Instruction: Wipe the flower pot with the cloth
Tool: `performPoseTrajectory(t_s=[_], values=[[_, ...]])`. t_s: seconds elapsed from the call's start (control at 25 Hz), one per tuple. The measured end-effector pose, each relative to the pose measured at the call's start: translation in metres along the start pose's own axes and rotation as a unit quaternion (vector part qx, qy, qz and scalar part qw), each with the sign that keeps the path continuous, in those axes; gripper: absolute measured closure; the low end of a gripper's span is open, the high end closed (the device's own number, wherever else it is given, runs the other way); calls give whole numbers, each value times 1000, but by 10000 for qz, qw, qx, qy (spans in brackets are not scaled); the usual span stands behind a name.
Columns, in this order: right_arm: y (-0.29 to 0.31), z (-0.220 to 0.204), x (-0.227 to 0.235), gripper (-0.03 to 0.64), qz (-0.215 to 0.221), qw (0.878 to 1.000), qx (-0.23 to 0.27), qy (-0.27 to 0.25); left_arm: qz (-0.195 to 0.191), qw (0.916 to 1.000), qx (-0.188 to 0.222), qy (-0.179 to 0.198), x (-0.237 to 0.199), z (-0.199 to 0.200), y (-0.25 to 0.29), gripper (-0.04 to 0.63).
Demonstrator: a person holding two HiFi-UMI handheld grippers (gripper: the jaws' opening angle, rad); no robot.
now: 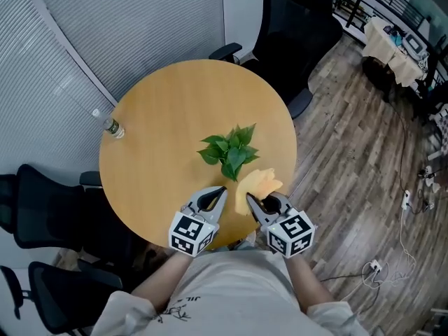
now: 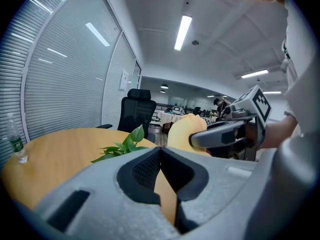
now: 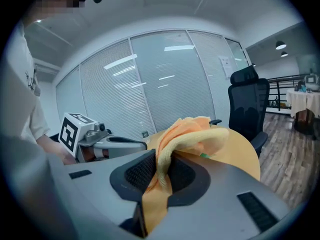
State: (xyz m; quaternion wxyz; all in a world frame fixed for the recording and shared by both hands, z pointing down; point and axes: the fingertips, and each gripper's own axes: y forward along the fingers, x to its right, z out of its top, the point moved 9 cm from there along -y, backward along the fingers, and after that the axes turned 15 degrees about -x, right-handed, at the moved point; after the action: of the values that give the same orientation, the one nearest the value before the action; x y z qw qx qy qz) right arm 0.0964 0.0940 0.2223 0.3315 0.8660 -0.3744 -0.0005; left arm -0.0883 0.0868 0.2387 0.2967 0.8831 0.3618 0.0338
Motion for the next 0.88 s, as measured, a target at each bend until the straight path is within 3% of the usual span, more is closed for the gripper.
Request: performPoseTrajectory(t_s=[0.2, 0.88], values=[[4, 11, -2, 555, 125, 9999, 60, -75, 42, 9998, 17, -186, -3, 4, -1, 584], [0, 9, 1, 558, 362, 9993, 22, -72, 82, 9995, 13, -296, 6, 5, 1, 584]])
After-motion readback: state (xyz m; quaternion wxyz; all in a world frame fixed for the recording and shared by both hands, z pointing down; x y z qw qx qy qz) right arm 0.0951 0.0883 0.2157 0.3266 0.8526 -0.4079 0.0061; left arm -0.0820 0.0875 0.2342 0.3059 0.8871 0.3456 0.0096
